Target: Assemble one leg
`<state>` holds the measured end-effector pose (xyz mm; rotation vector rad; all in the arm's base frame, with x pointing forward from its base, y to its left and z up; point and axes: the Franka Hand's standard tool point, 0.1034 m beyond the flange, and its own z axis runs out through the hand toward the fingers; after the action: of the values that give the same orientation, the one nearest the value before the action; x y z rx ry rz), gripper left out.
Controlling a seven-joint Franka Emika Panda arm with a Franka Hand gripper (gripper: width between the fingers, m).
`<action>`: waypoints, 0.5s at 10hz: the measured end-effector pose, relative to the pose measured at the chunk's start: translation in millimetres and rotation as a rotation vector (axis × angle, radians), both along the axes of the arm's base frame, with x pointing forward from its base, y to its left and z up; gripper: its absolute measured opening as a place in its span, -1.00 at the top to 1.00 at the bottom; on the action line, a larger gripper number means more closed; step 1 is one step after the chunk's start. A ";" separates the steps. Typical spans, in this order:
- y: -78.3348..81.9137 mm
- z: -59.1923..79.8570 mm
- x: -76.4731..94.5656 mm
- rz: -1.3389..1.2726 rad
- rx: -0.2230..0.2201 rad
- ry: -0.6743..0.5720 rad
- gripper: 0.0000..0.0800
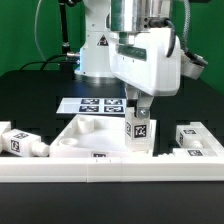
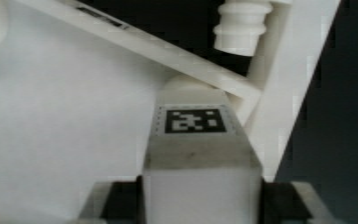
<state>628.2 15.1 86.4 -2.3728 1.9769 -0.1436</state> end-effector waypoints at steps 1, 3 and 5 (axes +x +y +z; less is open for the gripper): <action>0.2 0.0 0.0 -0.030 0.004 -0.001 0.29; 0.2 -0.1 0.0 0.085 -0.009 0.001 0.04; 6.7 1.2 0.8 0.373 -0.070 0.033 -0.56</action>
Offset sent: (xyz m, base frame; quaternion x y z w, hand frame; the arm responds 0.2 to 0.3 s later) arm -0.0002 0.0097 -0.0011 -0.0178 0.0027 -0.1721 0.9849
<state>629.0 21.8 87.6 -2.7512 1.5259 -0.1597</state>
